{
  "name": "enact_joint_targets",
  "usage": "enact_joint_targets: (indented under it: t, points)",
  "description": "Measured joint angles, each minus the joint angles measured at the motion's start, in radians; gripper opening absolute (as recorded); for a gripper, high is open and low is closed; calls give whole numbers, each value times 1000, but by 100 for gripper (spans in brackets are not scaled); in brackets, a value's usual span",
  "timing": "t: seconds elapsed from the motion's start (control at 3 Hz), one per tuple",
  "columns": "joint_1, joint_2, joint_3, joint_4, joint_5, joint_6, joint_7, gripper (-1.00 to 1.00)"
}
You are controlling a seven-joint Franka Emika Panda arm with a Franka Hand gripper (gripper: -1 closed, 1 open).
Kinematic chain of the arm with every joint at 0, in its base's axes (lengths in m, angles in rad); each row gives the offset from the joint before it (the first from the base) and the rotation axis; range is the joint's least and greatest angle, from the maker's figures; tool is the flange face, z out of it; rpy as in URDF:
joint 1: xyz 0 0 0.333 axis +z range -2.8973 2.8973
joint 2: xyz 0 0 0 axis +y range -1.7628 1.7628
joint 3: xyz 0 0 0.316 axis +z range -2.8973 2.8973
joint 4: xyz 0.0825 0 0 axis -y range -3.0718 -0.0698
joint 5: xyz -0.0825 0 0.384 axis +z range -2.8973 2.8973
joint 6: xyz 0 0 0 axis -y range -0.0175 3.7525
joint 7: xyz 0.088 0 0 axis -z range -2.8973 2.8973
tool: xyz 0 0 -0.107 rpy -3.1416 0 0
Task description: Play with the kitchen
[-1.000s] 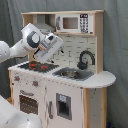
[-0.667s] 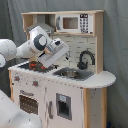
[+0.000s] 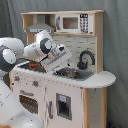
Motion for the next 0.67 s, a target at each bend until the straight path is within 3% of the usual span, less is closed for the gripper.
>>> enact_joint_targets:
  t: [0.67]
  points:
    - [-139, 63, 139, 66, 0, 2, -1, 100]
